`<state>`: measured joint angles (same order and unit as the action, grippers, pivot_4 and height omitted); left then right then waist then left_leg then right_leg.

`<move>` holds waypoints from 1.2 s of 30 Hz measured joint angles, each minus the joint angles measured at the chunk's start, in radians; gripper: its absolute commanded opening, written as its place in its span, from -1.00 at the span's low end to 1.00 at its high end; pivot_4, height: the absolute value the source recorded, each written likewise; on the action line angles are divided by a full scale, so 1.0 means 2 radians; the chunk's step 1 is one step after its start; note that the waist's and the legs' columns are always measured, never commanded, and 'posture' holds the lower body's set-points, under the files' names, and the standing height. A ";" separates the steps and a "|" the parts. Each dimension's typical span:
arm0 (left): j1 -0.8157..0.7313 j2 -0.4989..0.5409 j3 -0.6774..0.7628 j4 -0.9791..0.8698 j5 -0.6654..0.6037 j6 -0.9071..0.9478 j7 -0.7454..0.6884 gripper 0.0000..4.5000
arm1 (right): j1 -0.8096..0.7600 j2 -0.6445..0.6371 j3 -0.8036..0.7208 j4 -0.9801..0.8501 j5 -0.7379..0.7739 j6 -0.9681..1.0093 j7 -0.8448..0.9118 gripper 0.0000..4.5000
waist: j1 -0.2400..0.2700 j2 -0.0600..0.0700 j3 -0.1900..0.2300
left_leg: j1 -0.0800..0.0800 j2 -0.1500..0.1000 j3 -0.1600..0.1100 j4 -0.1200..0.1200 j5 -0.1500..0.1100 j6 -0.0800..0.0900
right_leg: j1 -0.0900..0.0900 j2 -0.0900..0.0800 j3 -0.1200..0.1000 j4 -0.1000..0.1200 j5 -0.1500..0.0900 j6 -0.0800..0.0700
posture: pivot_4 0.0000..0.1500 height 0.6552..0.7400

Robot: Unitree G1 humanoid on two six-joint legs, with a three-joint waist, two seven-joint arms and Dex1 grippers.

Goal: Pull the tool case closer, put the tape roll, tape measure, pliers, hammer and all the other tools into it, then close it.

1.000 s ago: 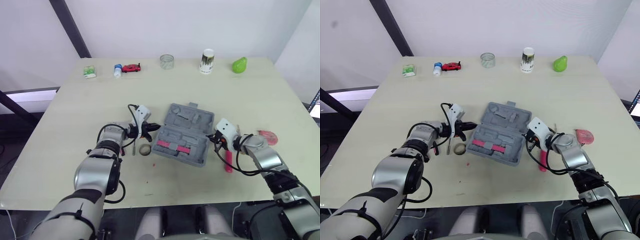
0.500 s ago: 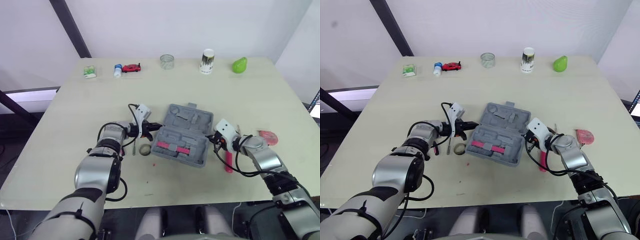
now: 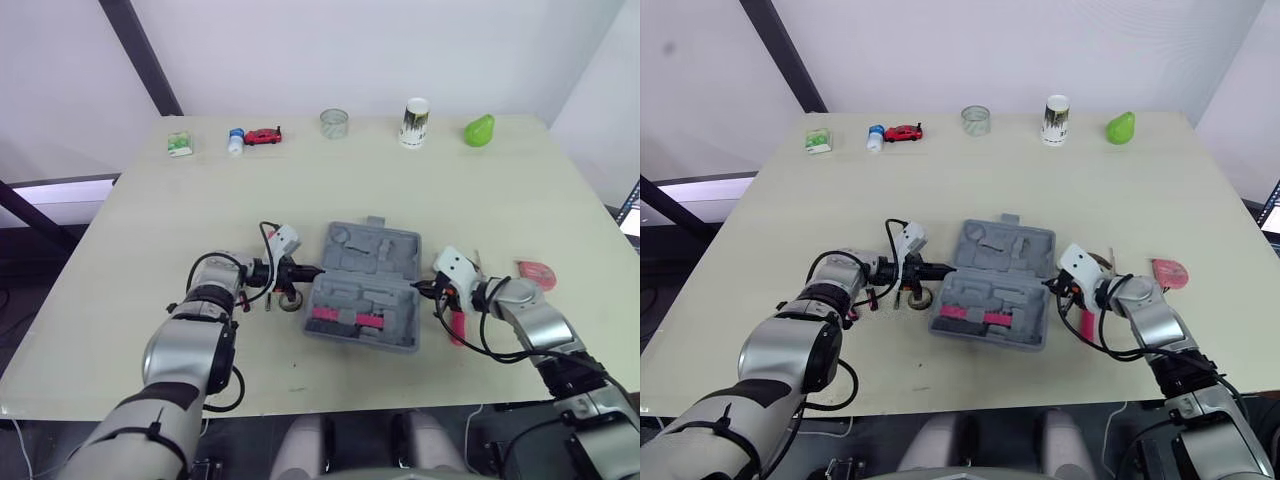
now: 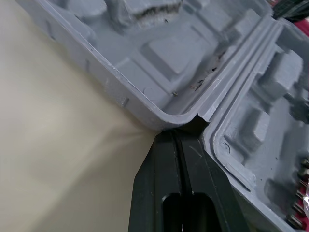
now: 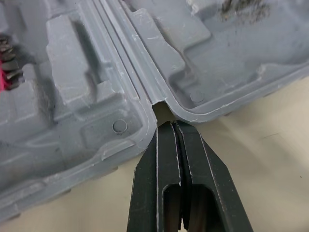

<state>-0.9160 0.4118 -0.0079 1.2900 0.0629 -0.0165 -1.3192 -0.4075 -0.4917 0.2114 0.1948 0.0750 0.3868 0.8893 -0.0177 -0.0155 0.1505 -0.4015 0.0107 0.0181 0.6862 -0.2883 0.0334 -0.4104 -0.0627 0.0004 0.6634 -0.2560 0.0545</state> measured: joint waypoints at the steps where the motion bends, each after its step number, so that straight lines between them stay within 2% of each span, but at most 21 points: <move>1: 0.007 0.001 -0.004 -0.011 0.001 -0.002 -0.012 -0.99 | 0.001 -0.002 -0.002 -0.002 0.003 0.000 0.004 -1.00 | 0.000 0.000 0.000 | 0.000 0.000 0.000 0.000 0.000 0.000 | 0.000 0.000 0.000 0.000 0.000 0.000 | 1.00 1.00; 11: 0.075 0.008 -0.033 -0.136 -0.005 0.027 -0.071 -0.99 | 0.021 -0.019 -0.012 -0.021 0.022 -0.001 0.037 -1.00 | 0.000 0.000 0.000 | 0.000 0.000 0.000 0.000 0.000 0.000 | 0.000 0.000 0.001 0.000 0.000 0.000 | 1.00 1.00; 19: 0.168 0.037 -0.055 -0.308 -0.028 0.111 -0.081 -0.99 | 0.044 -0.025 -0.011 -0.053 0.033 0.013 0.058 -1.00 | 0.001 0.000 0.000 | 0.001 0.001 0.001 0.000 0.000 0.000 | 0.000 0.000 0.001 0.001 0.000 0.000 | 1.00 1.00; 32: 0.281 0.085 -0.079 -0.507 -0.064 0.215 -0.076 -0.99 | 0.103 -0.041 -0.011 -0.136 0.059 0.077 0.065 -1.00 | 0.003 0.000 0.000 | 0.001 0.003 0.000 0.000 -0.001 0.002 | 0.000 0.000 0.001 0.001 0.000 0.000 | 1.00 1.00; 36: 0.301 0.097 -0.083 -0.533 -0.073 0.227 -0.071 -0.99 | 0.127 -0.046 -0.011 -0.170 0.068 0.099 0.064 -1.00 | 0.003 0.000 0.000 | 0.001 0.003 0.000 0.000 -0.001 0.002 | 0.000 0.000 0.001 0.001 0.000 0.000 | 1.00 1.00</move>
<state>-0.3147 0.6051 -0.1729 0.2234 -0.0840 0.4365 -1.4611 -0.1531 -0.5840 0.1890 -0.1458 0.2116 0.5845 1.0170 -0.0110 -0.0150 0.1502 -0.3997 0.0158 0.0190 0.6869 -0.2909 0.0379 -0.4097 -0.0626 0.0026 0.6649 -0.2560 0.0544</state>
